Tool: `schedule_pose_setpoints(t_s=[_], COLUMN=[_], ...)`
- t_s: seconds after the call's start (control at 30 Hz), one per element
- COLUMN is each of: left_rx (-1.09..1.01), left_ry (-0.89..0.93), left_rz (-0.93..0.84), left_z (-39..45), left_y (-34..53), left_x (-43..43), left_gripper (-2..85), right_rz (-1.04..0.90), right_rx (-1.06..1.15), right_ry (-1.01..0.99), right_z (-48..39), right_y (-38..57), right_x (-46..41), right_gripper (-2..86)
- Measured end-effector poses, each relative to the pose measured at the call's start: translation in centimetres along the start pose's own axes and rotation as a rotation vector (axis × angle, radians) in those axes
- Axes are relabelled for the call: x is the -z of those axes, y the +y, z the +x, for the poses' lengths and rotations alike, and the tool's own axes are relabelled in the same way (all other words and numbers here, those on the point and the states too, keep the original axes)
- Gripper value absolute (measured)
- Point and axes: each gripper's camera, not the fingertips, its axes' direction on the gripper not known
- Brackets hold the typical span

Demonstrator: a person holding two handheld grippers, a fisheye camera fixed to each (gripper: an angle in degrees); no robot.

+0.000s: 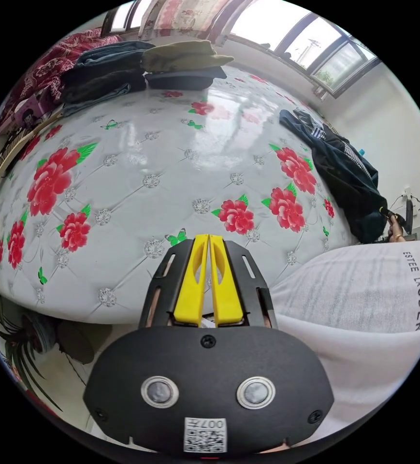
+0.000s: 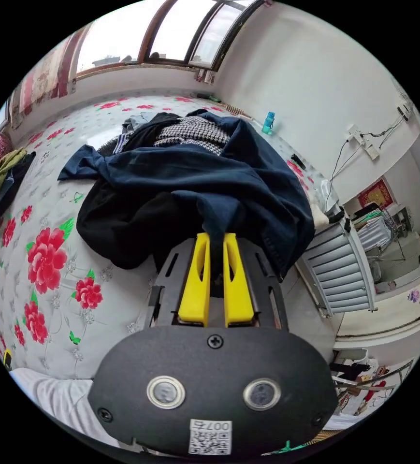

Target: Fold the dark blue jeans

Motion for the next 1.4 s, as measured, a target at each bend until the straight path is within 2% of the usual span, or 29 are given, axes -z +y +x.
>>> schedule_pose_setpoints(t_s=[0.2,0.3,0.4,0.6,0.67,0.77,0.87,0.93,1.0,1.1,1.2,1.27,1.4], left_rx=[-0.050,-0.080,-0.118,-0.149,-0.115,0.012,0.231,0.345,0.441,0.539,0.470,0.292,0.036], left_ry=[0.033,0.057,0.085,0.170,0.214,0.231,0.159,0.130,0.152,0.105,0.140,0.172,0.107], left_rz=[0.001,0.021,0.071,0.164,0.216,0.290,0.345,0.374,0.404,0.426,0.431,0.391,0.236], left_z=[-1.6,-2.7,-3.6,-6.4,-8.7,-13.4,-20.1,-24.4,-28.5,-32.9,-33.6,-31.6,-26.7], left_y=[-0.7,-1.6,-2.5,-3.1,-2.6,-1.2,1.6,4.1,6.7,10.1,10.4,8.4,4.1], left_x=[1.9,3.2,5.2,9.5,11.4,13.7,16.2,17.7,19.1,21.3,23.2,23.8,21.3], left_gripper=[-1.0,-1.0,-1.0,-0.7,-0.5,-0.7,-0.8,-0.6,-0.2,2.7,7.1,9.8,11.3], right_rz=[0.214,0.313,0.372,0.373,0.308,0.161,0.028,0.039,0.054,-0.026,-0.089,-0.131,-0.144], right_rx=[-0.010,0.058,0.246,0.741,0.923,1.124,1.259,1.257,1.196,1.031,0.854,0.742,0.657], right_ry=[-0.111,-0.270,-0.487,-0.936,-1.154,-1.320,-1.351,-1.306,-1.219,-1.091,-0.930,-0.817,-0.770], right_z=[0.7,-0.7,-5.4,-23.5,-32.2,-42.0,-47.7,-48.5,-48.7,-48.3,-47.0,-46.0,-45.8], right_y=[1.1,1.5,2.4,7.1,10.2,14.8,18.2,18.6,18.1,16.5,15.2,14.0,12.4], right_x=[9.4,14.2,19.1,26.2,28.1,30.0,29.9,29.0,27.2,22.0,16.4,12.8,9.7], right_gripper=[2.5,2.0,1.6,1.9,2.6,3.7,4.7,5.3,6.0,6.8,7.4,8.0,8.9])
